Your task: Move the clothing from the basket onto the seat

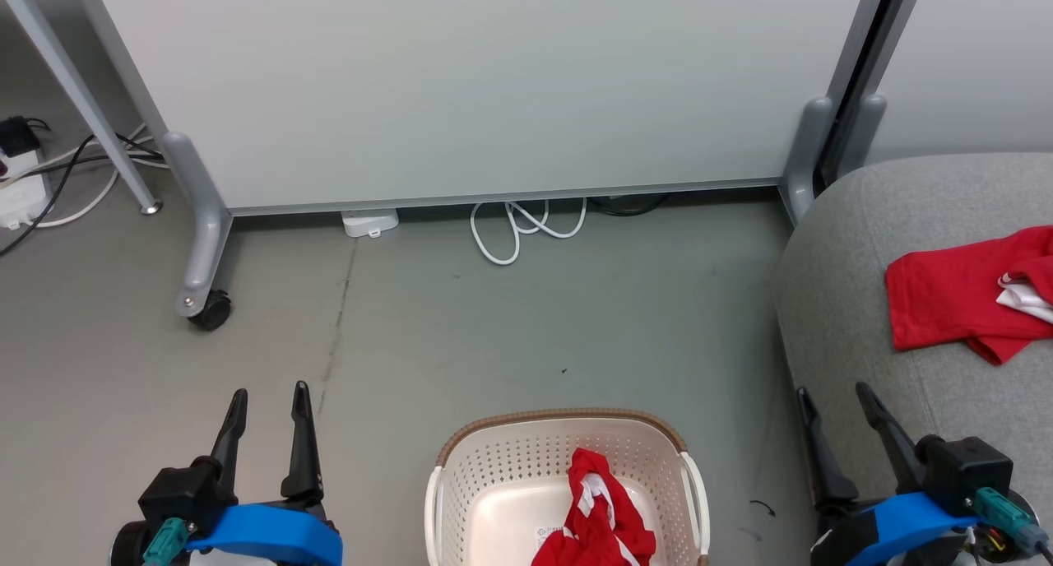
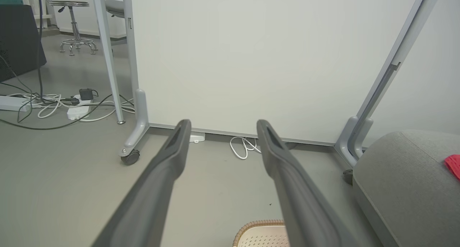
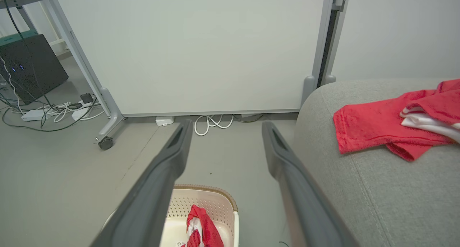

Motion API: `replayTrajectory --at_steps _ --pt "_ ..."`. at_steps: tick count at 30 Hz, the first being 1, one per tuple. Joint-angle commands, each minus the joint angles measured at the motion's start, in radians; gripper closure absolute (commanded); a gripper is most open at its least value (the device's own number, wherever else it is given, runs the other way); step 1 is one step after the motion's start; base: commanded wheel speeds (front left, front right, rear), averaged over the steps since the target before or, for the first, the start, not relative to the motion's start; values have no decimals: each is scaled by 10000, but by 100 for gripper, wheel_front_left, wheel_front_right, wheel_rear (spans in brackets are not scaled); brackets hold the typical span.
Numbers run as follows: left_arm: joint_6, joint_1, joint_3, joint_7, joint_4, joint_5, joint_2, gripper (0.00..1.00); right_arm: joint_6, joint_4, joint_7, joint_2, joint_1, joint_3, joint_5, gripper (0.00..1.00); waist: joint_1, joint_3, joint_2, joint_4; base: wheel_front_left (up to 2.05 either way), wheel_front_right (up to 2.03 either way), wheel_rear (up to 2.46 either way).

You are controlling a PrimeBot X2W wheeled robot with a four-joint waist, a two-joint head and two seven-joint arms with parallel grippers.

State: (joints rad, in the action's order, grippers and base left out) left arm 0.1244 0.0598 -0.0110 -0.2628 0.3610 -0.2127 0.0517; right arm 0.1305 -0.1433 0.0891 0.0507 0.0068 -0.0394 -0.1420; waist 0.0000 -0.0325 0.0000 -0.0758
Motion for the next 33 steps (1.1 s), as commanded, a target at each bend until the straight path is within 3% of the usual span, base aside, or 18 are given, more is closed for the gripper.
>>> replayTrajectory --at_steps 1,17,25,33 --pt "79 84 13 -30 -34 -24 13 0 5 -35 42 -4 -89 16 -4 0 0 -7 0 22 0 0 0" --pt "82 291 184 -30 -9 -81 -3 0 5 -77 171 -5 -386 241 -60 0 0 -464 0 331 0 0 0" --pt "87 871 534 -30 548 -222 -6 0 5 106 303 -3 -858 689 -107 0 0 -1544 0 1221 0 0 0" --pt "61 2314 1321 -2 1794 -501 43 0 5 257 671 -8 -1469 1131 -217 0 0 -3322 0 2319 0 0 0"
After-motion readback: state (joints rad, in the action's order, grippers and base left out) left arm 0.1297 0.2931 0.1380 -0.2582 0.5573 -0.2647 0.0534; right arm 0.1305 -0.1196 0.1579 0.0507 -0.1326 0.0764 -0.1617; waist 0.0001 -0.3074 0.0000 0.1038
